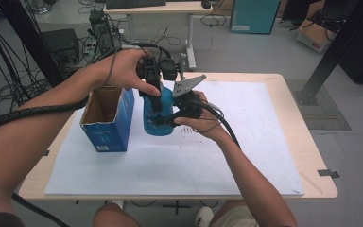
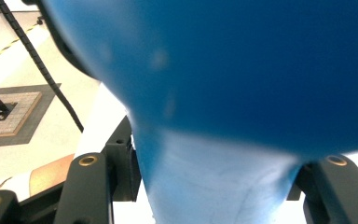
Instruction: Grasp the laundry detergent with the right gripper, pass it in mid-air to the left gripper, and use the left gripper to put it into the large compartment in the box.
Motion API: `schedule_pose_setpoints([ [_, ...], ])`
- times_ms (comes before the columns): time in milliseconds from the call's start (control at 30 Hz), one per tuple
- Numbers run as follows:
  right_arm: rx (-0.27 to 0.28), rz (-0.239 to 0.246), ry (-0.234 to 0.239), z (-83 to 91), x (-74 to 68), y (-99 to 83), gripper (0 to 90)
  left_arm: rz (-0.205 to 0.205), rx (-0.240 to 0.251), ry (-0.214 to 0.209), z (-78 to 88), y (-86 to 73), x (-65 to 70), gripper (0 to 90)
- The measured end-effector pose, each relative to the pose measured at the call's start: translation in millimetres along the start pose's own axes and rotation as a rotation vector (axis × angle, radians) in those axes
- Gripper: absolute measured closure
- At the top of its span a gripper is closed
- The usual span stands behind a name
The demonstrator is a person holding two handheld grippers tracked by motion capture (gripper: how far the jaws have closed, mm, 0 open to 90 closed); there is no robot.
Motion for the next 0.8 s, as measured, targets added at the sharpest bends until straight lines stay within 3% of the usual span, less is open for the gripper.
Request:
schedule_pose_setpoints([
  [800, 0.015, -0.015, 0.006, 2.5, 1.9, -0.3, 38.8, -0.001, -0.007, 0.006, 1.1, 0.3, -2.0, 36.9],
])
Point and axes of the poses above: each handheld gripper's, and its own axes: z roughly backward along the jaws, y roughly out of its top, x roughly to its right, the point moved 8 cm from there along -z, roughly forward along the jaws, and after that the axes turned 10 degrees about -x, right-handed, at the moved point
